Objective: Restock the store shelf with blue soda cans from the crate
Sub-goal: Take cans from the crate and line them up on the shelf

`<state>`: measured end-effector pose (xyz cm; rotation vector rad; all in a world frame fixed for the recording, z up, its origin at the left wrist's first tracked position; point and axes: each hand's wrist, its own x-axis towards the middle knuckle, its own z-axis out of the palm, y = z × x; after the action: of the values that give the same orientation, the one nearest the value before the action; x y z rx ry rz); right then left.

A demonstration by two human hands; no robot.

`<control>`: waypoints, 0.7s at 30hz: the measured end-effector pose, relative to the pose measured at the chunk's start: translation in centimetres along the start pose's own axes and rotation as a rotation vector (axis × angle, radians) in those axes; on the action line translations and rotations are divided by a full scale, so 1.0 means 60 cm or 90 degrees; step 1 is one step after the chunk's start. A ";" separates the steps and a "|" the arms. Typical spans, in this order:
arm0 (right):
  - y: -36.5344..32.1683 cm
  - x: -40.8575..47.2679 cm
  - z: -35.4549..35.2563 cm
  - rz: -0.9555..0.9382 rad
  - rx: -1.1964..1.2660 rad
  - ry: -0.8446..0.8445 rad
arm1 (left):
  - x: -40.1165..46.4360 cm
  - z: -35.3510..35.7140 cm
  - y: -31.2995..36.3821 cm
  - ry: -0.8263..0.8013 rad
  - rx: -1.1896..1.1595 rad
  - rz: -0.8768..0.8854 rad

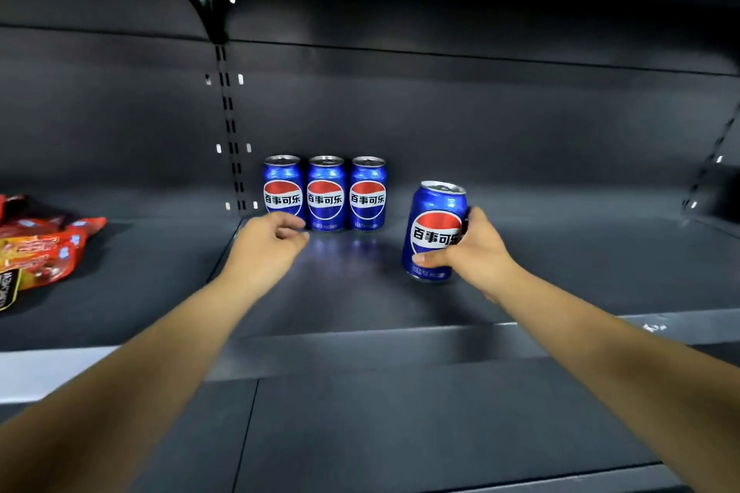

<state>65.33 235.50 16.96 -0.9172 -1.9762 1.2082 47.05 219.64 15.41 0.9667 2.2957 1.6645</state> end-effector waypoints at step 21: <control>0.033 0.138 0.072 -0.017 -0.138 0.060 | 0.151 0.010 -0.094 0.084 0.160 0.034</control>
<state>57.74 240.93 14.85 -1.0305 -2.0641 0.9309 37.90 224.31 12.38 0.9996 2.6384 1.5276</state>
